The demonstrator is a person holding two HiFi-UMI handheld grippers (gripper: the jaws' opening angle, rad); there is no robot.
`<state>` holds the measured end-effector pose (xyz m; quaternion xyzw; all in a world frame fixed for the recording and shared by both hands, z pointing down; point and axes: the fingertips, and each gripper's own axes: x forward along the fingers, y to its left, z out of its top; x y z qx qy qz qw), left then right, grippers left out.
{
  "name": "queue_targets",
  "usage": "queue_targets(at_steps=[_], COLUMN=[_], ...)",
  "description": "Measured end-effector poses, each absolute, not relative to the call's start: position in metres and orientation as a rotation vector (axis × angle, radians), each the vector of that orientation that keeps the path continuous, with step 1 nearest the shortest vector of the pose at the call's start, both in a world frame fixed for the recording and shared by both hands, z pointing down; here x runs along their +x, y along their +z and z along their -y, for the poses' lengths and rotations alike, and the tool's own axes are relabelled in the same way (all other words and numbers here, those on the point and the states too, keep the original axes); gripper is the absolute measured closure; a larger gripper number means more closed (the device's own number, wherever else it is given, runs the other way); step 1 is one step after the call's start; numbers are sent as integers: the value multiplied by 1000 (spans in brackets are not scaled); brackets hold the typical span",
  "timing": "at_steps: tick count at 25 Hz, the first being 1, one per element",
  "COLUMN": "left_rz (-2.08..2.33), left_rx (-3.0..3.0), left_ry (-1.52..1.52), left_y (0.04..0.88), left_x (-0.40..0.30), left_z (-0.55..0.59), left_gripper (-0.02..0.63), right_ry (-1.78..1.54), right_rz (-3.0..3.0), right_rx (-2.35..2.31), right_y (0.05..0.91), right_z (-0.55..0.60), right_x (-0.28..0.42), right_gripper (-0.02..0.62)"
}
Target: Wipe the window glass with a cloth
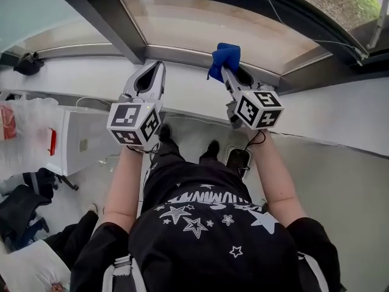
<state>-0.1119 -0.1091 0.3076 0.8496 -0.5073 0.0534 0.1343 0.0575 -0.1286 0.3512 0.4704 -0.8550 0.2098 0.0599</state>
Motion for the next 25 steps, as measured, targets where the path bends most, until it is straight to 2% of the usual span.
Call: queue_targets(at_steps=[14,20,25], left_rz=[1503,1542,1493], left_rx=[2441,2438,2458], left_ry=[165,119,105], left_y=[342,341,347], left_x=[-281,-326,-334], left_z=[205,231,244], left_gripper=[598,598,598], right_ry=[502,460,443], right_rz=[2598,2631,2634], right_rx=[1259,1223,1237], right_y=[373,384,396], right_z=[246,295,326], right_x=[-147,-209,-240], right_gripper=[522,523,523])
